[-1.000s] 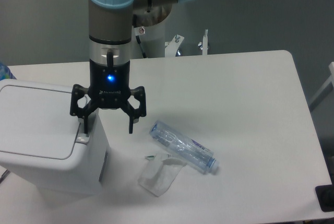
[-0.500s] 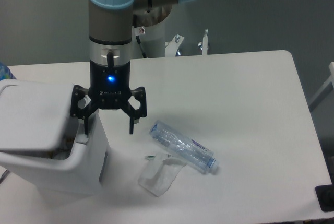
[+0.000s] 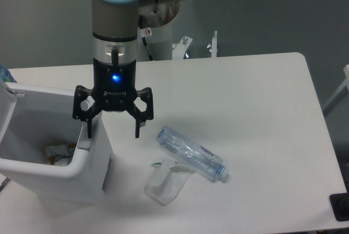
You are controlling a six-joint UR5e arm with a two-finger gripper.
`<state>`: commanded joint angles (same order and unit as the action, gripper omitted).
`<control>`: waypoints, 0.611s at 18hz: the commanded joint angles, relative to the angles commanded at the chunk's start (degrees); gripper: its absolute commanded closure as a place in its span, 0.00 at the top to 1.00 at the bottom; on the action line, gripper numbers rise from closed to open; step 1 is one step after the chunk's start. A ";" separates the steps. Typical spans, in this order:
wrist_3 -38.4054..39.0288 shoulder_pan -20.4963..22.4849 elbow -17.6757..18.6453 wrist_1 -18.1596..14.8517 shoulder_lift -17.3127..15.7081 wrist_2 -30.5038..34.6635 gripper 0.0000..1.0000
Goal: Open the trash can
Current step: 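Raise the gripper away from the opened trash can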
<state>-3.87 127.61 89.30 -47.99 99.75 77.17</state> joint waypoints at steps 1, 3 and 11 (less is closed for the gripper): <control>-0.09 0.62 -0.26 0.00 0.09 0.09 1.00; -1.83 1.49 -0.97 0.00 0.70 0.18 1.00; -14.67 9.04 -3.08 0.00 3.78 10.62 1.00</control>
<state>-18.53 136.65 86.22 -47.99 103.53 87.79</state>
